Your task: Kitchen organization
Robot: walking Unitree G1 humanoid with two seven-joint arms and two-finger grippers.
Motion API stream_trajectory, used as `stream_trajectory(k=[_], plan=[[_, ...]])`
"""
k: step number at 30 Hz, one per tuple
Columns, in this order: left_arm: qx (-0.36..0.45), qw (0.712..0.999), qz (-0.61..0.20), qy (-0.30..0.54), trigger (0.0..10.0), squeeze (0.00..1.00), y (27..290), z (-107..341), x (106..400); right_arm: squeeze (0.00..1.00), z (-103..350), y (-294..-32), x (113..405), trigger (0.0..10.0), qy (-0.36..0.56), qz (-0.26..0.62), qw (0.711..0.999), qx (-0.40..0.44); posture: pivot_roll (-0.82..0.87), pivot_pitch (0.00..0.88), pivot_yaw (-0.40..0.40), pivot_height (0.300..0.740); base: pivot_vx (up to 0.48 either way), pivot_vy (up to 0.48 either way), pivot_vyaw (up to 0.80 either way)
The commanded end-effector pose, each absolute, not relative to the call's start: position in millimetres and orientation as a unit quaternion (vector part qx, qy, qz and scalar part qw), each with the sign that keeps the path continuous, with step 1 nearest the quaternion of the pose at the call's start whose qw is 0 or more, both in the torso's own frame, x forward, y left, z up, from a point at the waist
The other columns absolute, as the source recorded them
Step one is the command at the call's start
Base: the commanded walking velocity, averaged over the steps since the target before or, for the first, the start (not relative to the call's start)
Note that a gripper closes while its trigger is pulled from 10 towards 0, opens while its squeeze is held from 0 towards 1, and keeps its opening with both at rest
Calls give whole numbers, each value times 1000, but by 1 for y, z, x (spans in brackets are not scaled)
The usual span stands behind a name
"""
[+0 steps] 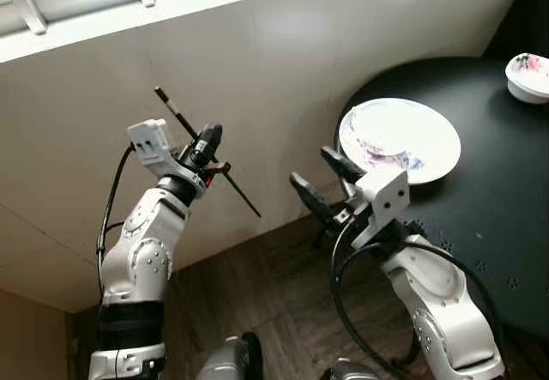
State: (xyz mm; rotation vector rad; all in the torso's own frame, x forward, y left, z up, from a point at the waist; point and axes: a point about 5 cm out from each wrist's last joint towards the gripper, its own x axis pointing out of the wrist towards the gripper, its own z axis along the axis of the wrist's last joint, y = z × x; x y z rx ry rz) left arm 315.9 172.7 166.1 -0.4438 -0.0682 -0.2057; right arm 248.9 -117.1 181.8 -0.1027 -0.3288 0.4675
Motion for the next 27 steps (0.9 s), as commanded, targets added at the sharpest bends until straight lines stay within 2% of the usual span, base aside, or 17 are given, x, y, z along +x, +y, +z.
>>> stream_trajectory(k=[1,2,3,4,9,13,17,27], plan=[[-189,979,-69,-34,0,0,180,165,317,1000,182,-124,249,10000,-168,197,963,-80,-119,127,53,740,0,0,0],[-174,983,-56,-28,4549,0,182,162,317,871,180,-125,249,10000,-165,189,964,-91,-118,128,53,740,0,0,0],[-164,985,-48,-24,4549,0,184,161,317,871,178,-126,248,10000,-163,183,964,-98,-118,128,53,740,0,0,0],[-140,989,-42,-16,10000,0,184,158,317,0,175,-126,249,10000,-154,178,966,-109,-116,130,52,740,0,0,0],[-39,997,-65,-26,10000,0,176,154,305,0,165,-126,247,10000,-133,156,970,-129,-110,133,51,740,0,0,0],[-9,996,-82,-29,10000,0,170,150,299,0,161,-127,246,10000,-122,150,972,-131,-107,134,51,740,0,0,0],[60,991,-113,-29,10000,0,154,138,280,0,154,-130,244,10000,-107,138,973,-149,-112,131,48,740,0,0,0],[94,988,-112,-41,10000,0,148,134,277,0,154,-126,250,10000,-117,134,970,-164,-105,99,46,740,0,0,0]])
